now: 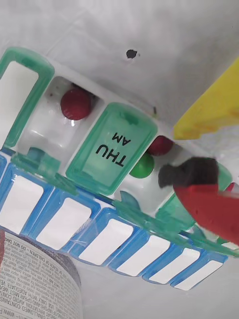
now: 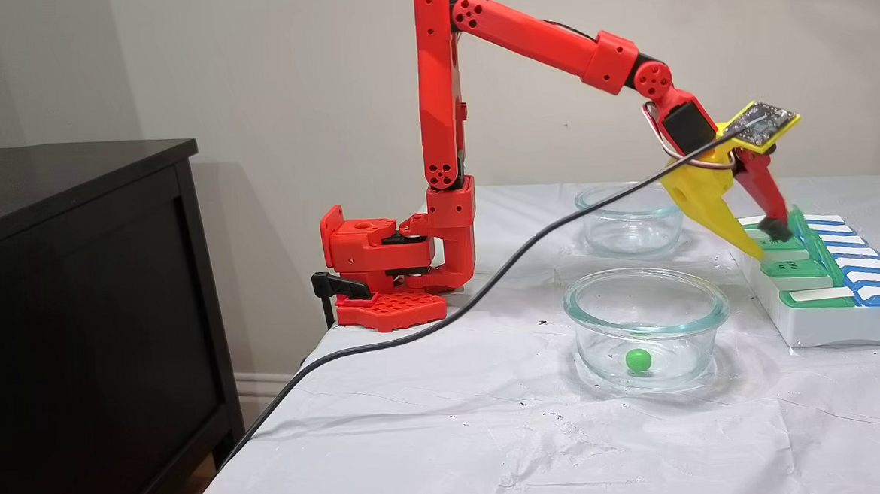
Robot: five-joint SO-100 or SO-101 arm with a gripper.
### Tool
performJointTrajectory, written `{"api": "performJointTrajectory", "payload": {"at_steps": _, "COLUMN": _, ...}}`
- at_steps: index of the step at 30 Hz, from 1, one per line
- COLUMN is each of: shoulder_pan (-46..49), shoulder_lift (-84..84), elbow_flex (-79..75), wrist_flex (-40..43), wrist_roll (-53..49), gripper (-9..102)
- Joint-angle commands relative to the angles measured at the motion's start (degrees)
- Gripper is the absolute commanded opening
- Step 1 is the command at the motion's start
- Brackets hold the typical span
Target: Sort medicines into box.
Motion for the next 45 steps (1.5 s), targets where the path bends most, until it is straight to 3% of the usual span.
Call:
{"api": "performJointTrajectory", "payload": {"at_steps": 1, "shoulder_pan": 1.67, "shoulder_lift": 9.32, "elbow_flex": -6.59, "wrist_flex": 7.03, "wrist_roll": -1.67, "gripper": 0}}
{"api": "performJointTrajectory", "payload": {"at_steps": 7, "shoulder_pan": 5.19, "shoulder_lift": 12.92, "elbow_flex": -10.28, "wrist_flex": 19.34, "wrist_roll": -11.78, "gripper": 0}}
{"api": "performJointTrajectory", "payload": {"at_steps": 12, "shoulder_pan": 10.90, "shoulder_lift": 11.43, "elbow_flex": -19.78, "wrist_flex": 37.97, "wrist_roll": -24.61, "gripper": 0}}
{"api": "performJointTrajectory", "payload": {"at_steps": 16, "shoulder_pan": 17.05, "shoulder_lift": 11.25, "elbow_flex": -23.82, "wrist_flex": 42.98, "wrist_roll": -30.06, "gripper": 0}}
{"api": "performJointTrajectory", "payload": {"at_steps": 30, "shoulder_pan": 31.20, "shoulder_lift": 5.19, "elbow_flex": -21.53, "wrist_flex": 45.79, "wrist_roll": -47.11, "gripper": 0}}
{"api": "performJointTrajectory", "payload": {"at_steps": 41, "shoulder_pan": 33.93, "shoulder_lift": -0.35, "elbow_flex": -16.35, "wrist_flex": 39.99, "wrist_roll": -46.76, "gripper": 0}}
{"api": "performJointTrajectory", "payload": {"at_steps": 45, "shoulder_pan": 34.28, "shoulder_lift": -4.48, "elbow_flex": -17.31, "wrist_flex": 39.37, "wrist_roll": -46.85, "gripper": 6}}
